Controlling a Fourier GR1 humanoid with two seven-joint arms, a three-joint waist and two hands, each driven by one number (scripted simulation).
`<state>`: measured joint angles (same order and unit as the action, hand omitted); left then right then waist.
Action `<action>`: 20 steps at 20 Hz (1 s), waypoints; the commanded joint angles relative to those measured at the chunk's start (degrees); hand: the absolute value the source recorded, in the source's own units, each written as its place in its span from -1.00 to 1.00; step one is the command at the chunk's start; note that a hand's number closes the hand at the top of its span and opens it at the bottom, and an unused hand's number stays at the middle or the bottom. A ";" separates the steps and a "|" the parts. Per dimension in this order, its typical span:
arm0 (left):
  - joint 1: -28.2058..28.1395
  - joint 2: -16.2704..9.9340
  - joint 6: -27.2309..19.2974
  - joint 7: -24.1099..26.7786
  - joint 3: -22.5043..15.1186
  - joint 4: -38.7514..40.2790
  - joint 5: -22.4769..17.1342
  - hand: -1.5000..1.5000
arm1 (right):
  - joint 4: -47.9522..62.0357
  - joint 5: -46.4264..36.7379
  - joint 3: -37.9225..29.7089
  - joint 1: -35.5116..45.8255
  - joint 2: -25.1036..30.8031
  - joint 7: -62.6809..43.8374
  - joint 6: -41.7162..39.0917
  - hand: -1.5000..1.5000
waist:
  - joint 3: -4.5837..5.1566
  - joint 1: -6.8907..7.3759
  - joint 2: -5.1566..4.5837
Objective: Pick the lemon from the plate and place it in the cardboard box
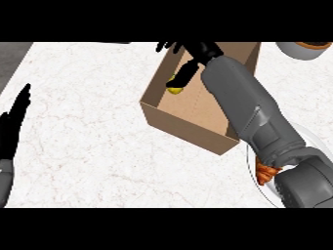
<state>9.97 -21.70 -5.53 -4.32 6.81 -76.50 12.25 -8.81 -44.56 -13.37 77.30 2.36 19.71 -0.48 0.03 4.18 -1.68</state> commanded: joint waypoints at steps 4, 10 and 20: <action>0.23 1.56 -0.08 -0.24 -0.93 0.42 0.45 0.00 | -0.46 2.33 -2.38 -1.70 -0.88 5.23 1.62 -1.00 | -0.04 0.16 -0.20; 0.46 1.26 -1.06 0.24 -0.04 0.82 0.96 0.00 | -3.14 9.18 -9.17 -2.10 2.37 11.45 1.16 -1.00 | -0.06 -0.54 -0.12; 0.54 3.31 -1.82 -0.42 -1.48 0.16 2.00 0.00 | -1.16 17.02 -16.94 -1.68 12.78 10.91 -9.65 -1.00 | -0.08 -0.45 -0.17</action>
<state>9.95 -20.34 -5.98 -4.78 6.55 -76.78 13.18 -10.78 -29.59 -28.25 75.07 11.19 31.26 -6.22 -0.06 3.79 -1.72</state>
